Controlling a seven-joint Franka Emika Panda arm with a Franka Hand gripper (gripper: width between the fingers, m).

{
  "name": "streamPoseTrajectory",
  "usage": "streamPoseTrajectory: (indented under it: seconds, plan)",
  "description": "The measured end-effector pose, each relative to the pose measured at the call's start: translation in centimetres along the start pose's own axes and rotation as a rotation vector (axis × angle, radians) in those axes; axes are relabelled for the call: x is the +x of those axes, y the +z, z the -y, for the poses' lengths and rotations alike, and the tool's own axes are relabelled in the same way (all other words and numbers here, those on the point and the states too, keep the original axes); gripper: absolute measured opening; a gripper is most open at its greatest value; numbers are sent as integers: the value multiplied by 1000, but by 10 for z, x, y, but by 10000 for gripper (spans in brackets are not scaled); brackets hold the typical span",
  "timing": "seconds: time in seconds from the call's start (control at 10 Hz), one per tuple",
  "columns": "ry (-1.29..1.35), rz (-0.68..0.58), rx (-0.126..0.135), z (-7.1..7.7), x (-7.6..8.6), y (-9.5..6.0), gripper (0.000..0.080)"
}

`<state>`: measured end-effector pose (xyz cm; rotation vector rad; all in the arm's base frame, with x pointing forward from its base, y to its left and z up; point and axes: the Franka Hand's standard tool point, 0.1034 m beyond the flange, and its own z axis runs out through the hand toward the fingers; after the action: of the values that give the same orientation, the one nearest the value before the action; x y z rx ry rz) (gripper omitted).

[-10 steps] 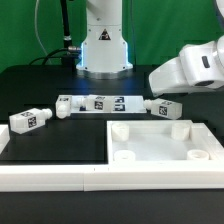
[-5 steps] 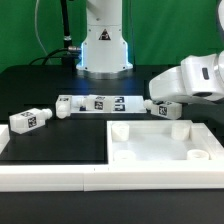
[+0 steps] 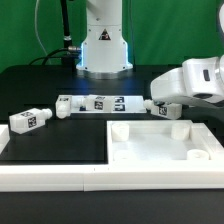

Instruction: Assemble one leg

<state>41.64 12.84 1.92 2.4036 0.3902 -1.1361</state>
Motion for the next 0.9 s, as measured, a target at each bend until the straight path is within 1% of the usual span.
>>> streamPoseTrajectory:
  seconds: [0.9]
  plan:
    - [14,7,19,-10,1,3,649]
